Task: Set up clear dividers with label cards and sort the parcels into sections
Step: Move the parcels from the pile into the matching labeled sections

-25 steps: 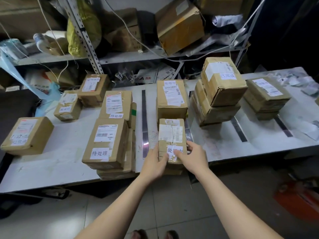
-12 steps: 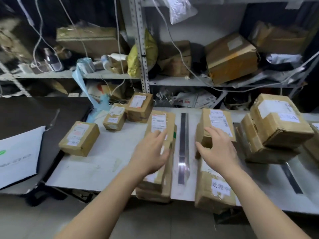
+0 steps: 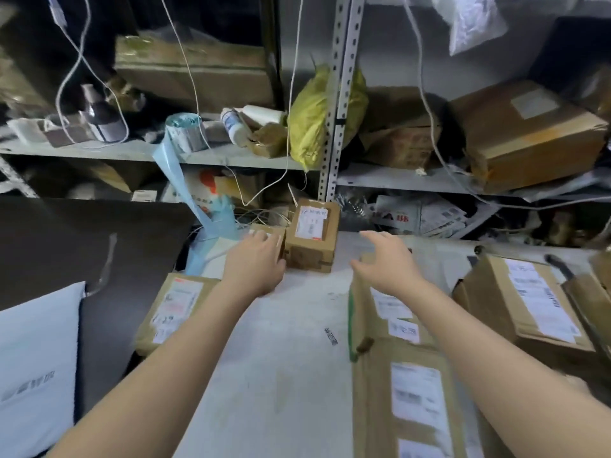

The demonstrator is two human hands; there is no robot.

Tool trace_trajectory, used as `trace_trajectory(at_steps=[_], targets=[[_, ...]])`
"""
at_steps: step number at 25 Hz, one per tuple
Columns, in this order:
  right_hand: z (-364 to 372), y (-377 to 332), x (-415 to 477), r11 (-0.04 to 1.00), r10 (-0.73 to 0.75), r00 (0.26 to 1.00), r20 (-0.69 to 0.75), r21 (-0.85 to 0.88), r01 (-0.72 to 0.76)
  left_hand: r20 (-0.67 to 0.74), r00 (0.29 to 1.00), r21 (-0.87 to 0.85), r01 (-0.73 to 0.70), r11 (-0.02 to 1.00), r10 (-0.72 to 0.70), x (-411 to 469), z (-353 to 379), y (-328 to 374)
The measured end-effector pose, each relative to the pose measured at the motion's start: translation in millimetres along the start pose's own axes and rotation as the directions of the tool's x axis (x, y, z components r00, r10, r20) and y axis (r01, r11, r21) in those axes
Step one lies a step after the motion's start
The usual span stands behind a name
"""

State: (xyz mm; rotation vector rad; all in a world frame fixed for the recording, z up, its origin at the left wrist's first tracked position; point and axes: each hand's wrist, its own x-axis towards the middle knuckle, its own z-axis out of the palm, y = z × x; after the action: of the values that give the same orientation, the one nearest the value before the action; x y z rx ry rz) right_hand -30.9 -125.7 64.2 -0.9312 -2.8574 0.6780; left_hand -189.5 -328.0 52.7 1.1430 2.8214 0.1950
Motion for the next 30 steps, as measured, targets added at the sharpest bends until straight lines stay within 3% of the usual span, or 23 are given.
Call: trace_trajectory(at_steps=[2, 6, 10, 14, 18, 22, 30], targets=[[19.2, -22.7, 40.3, 0.998, 0.068, 0.996, 0.051, 0.013, -0.069, 0.044, 0.999, -0.063, -0.012, 0.998, 0.015, 42.6, 18.3, -22.1], [55.5, -42.1, 99.4, 0.940, 0.224, 0.971, 0.083, 0.245, -0.238, 0.146, 0.989, -0.292, 0.043, 0.956, 0.000, 106.7, 56.8, -35.7], [95.5, -33.3, 142.1, 0.835, 0.406, 0.910, 0.082, 0.372, -0.406, 0.239, 0.969, -0.532, 0.185, 0.826, -0.064, 157.1, 104.1, -29.6], [133.5, -20.3, 169.5, 0.700, 0.517, 0.845, 0.139, 0.499, -0.511, 0.286, 0.951, -0.652, 0.284, 0.703, -0.119, 184.7, 126.6, -22.7], [145.4, -6.1, 178.4, 0.641, 0.548, 0.823, 0.151, 0.556, -0.529, 0.281, 0.947, -0.633, 0.305, 0.711, -0.156, 183.4, 130.4, -14.7], [135.6, -6.3, 166.1, 0.668, 0.544, 0.827, 0.145, 0.522, -0.531, 0.270, 0.945, -0.660, 0.322, 0.679, -0.186, 160.8, 112.5, -10.1], [72.7, -40.9, 94.2, 0.711, 0.454, 0.890, 0.047, 0.583, -0.394, 0.064, 0.987, -0.758, 0.146, 0.635, -0.151, 83.5, 19.3, -1.7]])
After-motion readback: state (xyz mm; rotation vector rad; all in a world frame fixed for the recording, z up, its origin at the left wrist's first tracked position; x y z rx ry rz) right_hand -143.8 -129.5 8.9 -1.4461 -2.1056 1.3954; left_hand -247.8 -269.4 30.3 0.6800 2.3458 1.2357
